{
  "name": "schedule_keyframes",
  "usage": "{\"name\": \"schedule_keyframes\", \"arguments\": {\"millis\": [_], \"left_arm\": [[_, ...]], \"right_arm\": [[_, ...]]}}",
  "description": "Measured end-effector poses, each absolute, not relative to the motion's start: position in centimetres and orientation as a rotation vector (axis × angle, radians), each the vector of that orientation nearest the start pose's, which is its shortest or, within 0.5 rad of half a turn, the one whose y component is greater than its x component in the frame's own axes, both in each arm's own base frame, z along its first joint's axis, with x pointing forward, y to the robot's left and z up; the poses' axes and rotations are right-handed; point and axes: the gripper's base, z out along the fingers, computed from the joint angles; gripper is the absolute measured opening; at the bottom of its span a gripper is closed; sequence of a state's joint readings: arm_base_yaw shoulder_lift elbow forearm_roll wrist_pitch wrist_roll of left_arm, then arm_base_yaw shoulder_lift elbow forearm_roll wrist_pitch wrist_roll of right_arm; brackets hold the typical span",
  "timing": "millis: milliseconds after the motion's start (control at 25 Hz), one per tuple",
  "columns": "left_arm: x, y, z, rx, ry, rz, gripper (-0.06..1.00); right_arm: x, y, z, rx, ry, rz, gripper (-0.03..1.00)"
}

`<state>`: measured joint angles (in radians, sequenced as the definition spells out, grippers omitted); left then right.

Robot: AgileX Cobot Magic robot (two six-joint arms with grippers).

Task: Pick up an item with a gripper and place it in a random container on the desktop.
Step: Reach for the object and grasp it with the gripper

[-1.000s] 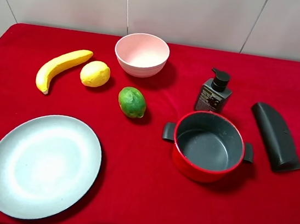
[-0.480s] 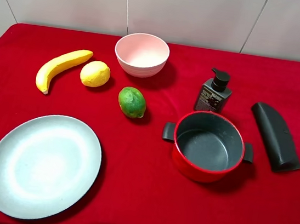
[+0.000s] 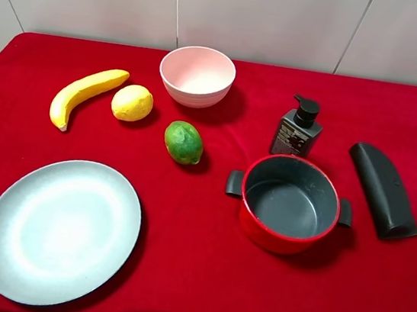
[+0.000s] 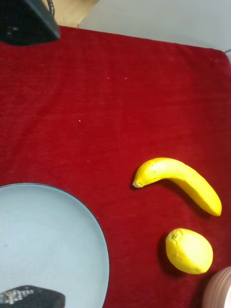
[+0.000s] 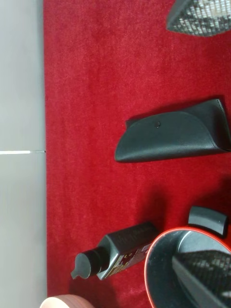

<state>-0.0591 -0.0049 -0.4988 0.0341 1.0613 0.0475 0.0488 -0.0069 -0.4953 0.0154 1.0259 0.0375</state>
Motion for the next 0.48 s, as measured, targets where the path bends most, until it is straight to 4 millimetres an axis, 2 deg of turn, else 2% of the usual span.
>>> {"name": "schedule_keyframes", "arguments": {"millis": [480], "left_arm": [[-0.54, 0.30, 27.69, 0.107, 2.038, 0.033, 0.99]], "right_arm": [[-0.41, 0.10, 27.88, -0.012, 2.008, 0.073, 0.69]]}}
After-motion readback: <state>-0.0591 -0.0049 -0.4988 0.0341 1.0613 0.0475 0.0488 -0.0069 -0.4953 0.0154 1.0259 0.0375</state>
